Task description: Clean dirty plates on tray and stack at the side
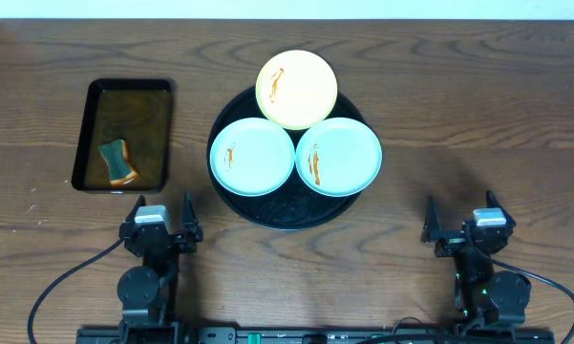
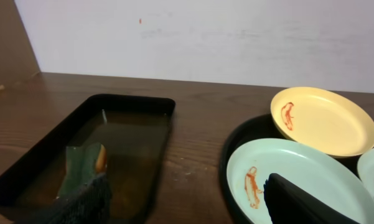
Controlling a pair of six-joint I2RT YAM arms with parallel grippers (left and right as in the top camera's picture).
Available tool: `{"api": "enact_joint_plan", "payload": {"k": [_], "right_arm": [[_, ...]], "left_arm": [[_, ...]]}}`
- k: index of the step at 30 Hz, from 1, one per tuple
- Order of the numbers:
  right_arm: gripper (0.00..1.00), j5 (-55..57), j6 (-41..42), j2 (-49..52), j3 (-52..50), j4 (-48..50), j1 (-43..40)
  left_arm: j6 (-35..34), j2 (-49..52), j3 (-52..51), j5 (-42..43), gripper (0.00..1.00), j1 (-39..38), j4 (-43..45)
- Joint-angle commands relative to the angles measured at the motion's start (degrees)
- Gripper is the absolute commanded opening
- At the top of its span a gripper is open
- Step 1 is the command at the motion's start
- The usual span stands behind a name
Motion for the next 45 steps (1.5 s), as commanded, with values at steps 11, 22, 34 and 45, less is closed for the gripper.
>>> {"api": "enact_joint_plan", "payload": {"k": [11, 22, 34, 45], "right_arm": [[0.99, 0.3, -0.5, -0.3, -0.1, -0.2, 0.7], [0.99, 0.3, -0.5, -0.3, -0.1, -0.2, 0.7], [0.99, 0.3, -0.5, -0.3, -0.1, -0.2, 0.7], [0.99, 0.3, -0.5, -0.3, -0.1, -0.2, 0.7]], "left_arm": [[-21.6, -0.4, -0.8, 38.0, 0.79, -0.4, 16.4], [-17.2, 1.2, 5.4, 23.3, 0.79, -0.3, 39.1], [-0.8, 33.5, 48.5, 6.5, 0.79, -0.3, -25.4], [0.1, 64.1, 80.1, 6.7, 0.79, -0.3, -52.4]]}}
